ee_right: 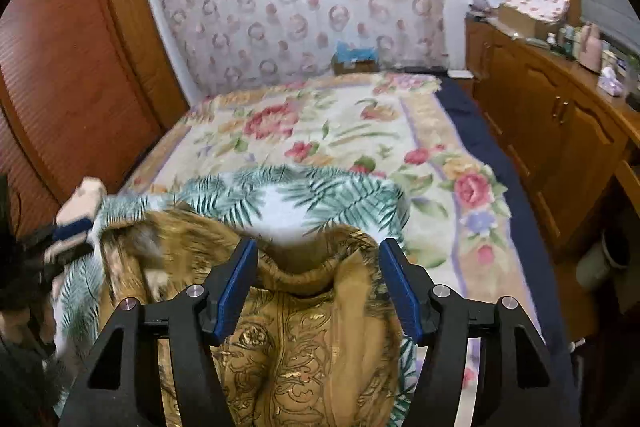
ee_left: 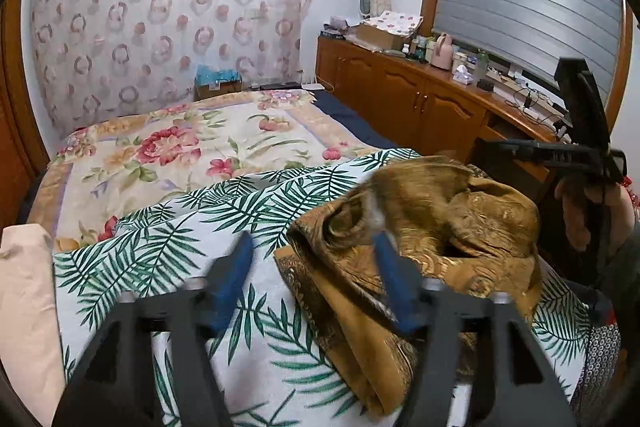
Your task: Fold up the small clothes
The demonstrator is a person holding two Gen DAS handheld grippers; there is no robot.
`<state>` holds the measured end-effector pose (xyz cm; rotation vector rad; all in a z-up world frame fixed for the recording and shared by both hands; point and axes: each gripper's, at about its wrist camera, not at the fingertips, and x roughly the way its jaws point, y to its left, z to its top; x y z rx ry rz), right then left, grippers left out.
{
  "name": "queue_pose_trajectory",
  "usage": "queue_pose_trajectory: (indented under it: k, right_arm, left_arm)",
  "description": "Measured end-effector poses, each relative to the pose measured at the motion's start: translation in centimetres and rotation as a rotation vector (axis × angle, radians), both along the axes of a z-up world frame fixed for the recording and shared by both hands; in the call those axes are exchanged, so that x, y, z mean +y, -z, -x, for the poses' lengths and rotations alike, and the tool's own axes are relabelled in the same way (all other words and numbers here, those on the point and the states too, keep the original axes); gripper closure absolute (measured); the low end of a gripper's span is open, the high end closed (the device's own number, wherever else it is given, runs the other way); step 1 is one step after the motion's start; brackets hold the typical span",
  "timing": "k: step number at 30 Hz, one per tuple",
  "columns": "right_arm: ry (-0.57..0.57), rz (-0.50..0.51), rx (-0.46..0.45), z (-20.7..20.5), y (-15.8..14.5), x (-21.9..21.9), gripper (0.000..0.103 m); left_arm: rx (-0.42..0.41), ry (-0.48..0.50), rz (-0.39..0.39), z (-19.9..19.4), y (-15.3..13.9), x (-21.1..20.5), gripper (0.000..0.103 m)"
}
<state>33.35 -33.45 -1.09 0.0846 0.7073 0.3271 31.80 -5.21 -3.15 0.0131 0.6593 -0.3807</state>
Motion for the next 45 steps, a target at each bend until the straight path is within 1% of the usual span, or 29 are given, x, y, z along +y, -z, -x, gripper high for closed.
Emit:
queue_pose_trajectory:
  k: [1, 3, 7, 11, 12, 15, 18, 21, 24, 25, 30, 33, 34, 36, 37, 38, 40, 41, 42, 43, 45]
  right_arm:
    - [0.001, 0.005, -0.005, 0.4, -0.2, 0.0, 0.038]
    - [-0.027, 0.024, -0.02, 1.6, -0.6, 0.5, 0.038]
    - [-0.115, 0.044, -0.031, 5.6, -0.4, 1.7, 0.038]
    - [-0.18, 0.076, -0.01, 10.1, 0.7, 3.2, 0.039]
    - [-0.194, 0.076, -0.001, 11.0, 1.0, 3.4, 0.041]
    - [-0.219, 0.084, 0.042, 13.2, 2.5, 4.1, 0.041]
    - [-0.233, 0.116, 0.069, 15.1, 4.2, 4.7, 0.041]
    - [-0.248, 0.119, 0.109, 16.1, 5.8, 5.5, 0.041]
    - [-0.267, 0.126, 0.121, 16.6, 6.6, 6.3, 0.041]
    - [-0.278, 0.131, 0.126, 16.2, 6.4, 6.5, 0.041]
    - [-0.327, 0.192, 0.133, 16.0, 7.2, 8.2, 0.041]
    - [-0.34, 0.256, 0.112, 16.2, 7.4, 8.8, 0.042]
    - [-0.345, 0.277, 0.103, 16.3, 7.5, 9.0, 0.045]
    - [-0.338, 0.318, 0.07, 16.6, 7.6, 9.3, 0.07]
    - [-0.349, 0.314, 0.066, 16.7, 7.5, 9.3, 0.077]
    - [-0.357, 0.314, 0.063, 16.7, 7.5, 9.3, 0.093]
    - [-0.371, 0.322, 0.064, 16.8, 7.5, 9.1, 0.097]
    - [-0.373, 0.319, 0.066, 16.6, 7.7, 9.5, 0.102]
    - [-0.366, 0.317, 0.063, 16.6, 7.4, 9.3, 0.102]
    - [-0.357, 0.313, 0.045, 16.6, 6.7, 8.8, 0.102]
    - [-0.327, 0.286, -0.017, 16.6, 4.4, 7.5, 0.102]
  left_arm:
    - [-0.003, 0.007, 0.013, 0.4, -0.1, 0.2, 0.026]
    - [0.007, 0.021, 0.019, 1.0, -0.1, 0.3, 0.023]
    - [0.035, 0.039, 0.035, 2.0, 0.5, 0.7, 0.022]
    - [0.047, 0.037, 0.033, 3.3, 0.9, 0.8, 0.022]
    - [0.048, 0.038, 0.03, 3.7, 1.0, 0.7, 0.022]
    - [0.045, 0.043, 0.029, 4.8, 1.2, 0.6, 0.022]
    - [0.043, 0.045, 0.043, 5.9, 1.2, 0.7, 0.022]
    - [0.045, 0.055, 0.052, 6.9, 1.5, 0.8, 0.022]
    - [0.046, 0.064, 0.046, 7.9, 1.7, 0.7, 0.022]
    - [0.047, 0.064, 0.043, 8.1, 1.8, 0.6, 0.022]
    - [0.059, 0.071, 0.037, 8.7, 2.3, 0.8, 0.022]
    - [0.066, 0.065, 0.035, 8.7, 2.7, 0.9, 0.022]
    - [0.068, 0.062, 0.035, 8.7, 2.8, 1.0, 0.022]
    - [0.073, 0.056, 0.036, 8.7, 3.0, 1.2, 0.022]
    - [0.075, 0.055, 0.037, 8.6, 3.1, 1.3, 0.022]
    - [0.076, 0.053, 0.039, 8.6, 3.2, 1.4, 0.022]
    - [0.079, 0.051, 0.04, 8.5, 3.1, 1.4, 0.022]
    - [0.081, 0.051, 0.04, 8.5, 3.2, 1.4, 0.022]
    - [0.082, 0.051, 0.041, 8.4, 3.1, 1.4, 0.022]
    - [0.082, 0.053, 0.041, 8.4, 3.1, 1.3, 0.022]
    - [0.08, 0.057, 0.036, 8.2, 2.9, 1.2, 0.022]
